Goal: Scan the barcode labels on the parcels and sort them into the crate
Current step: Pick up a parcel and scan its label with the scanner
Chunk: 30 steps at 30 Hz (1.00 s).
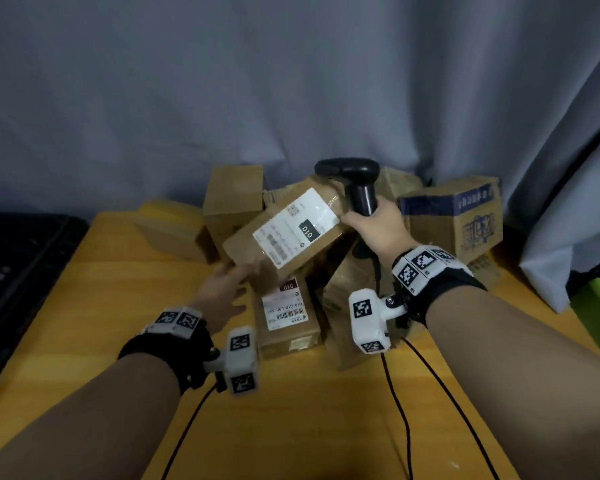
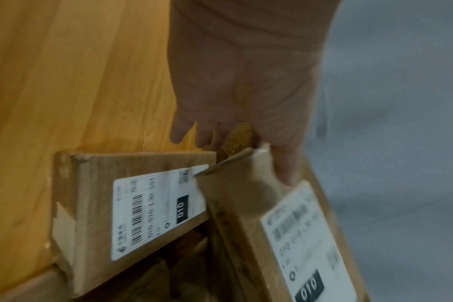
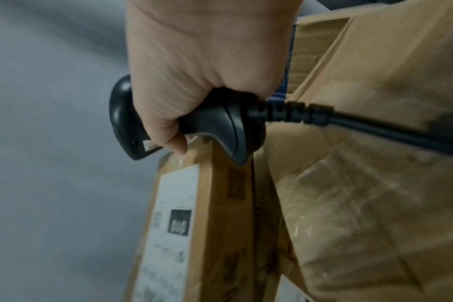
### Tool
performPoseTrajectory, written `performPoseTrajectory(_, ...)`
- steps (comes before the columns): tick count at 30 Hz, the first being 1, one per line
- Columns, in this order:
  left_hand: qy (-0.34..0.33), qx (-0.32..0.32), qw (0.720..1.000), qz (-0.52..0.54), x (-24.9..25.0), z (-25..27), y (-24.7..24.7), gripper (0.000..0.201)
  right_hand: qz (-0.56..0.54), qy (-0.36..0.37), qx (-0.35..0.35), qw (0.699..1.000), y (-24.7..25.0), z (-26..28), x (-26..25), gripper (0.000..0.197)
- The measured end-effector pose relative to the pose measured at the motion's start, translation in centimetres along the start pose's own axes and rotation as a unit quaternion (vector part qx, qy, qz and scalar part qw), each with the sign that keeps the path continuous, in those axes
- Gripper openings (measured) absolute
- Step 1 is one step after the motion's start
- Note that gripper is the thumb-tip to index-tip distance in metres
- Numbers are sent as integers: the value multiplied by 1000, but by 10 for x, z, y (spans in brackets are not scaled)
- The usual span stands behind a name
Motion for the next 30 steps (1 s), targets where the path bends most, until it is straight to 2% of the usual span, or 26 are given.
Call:
performPoseTrajectory(3,-43,-27,995,91,26,13,16,50,-54,10,34,998,1,8,-2,28)
performPoseTrajectory(6,-105,-58,983,142,60,29,20,43,-32,32,9,999,-10,21,-5,34)
performPoseTrajectory(7,-136,-46,977,159,72,33,21,40,-15,38,-1,999,-15,27,-7,34)
performPoseTrajectory(9,-182,20,971,156,95,39,20,35,18,38,-11,999,-27,37,-6,26)
performPoseTrajectory(10,-210,59,967,129,104,40,23,36,29,44,-9,999,-33,42,-5,25)
performPoseTrajectory(12,-285,120,951,3,123,39,29,44,41,57,20,997,-42,50,-9,26)
performPoseTrajectory(14,-342,147,915,-156,138,41,36,53,7,70,48,996,-44,55,-21,26)
performPoseTrajectory(15,-348,139,904,-206,143,43,38,60,-32,76,53,995,-43,56,-29,27)
performPoseTrajectory(17,-339,77,912,-218,150,45,43,72,-118,76,36,989,-39,55,-46,34)
performPoseTrajectory(20,-284,-17,955,-82,152,51,45,76,-223,44,-26,973,-36,52,-66,36)
performPoseTrajectory(22,-265,-37,963,17,151,57,40,60,-247,40,-61,966,-39,54,-74,26)
performPoseTrajectory(25,-276,-83,957,32,152,65,31,34,-254,36,-113,960,-47,68,-77,17)
performPoseTrajectory(30,-267,-137,951,80,151,67,39,15,-324,32,-148,934,-56,89,-71,29)
Point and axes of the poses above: each hand's wrist, its own z-axis away from the middle knuckle, its own y-axis out of the back of the hand, x = y × z, the point moved 2 cm from there along -z, towards the middle knuckle
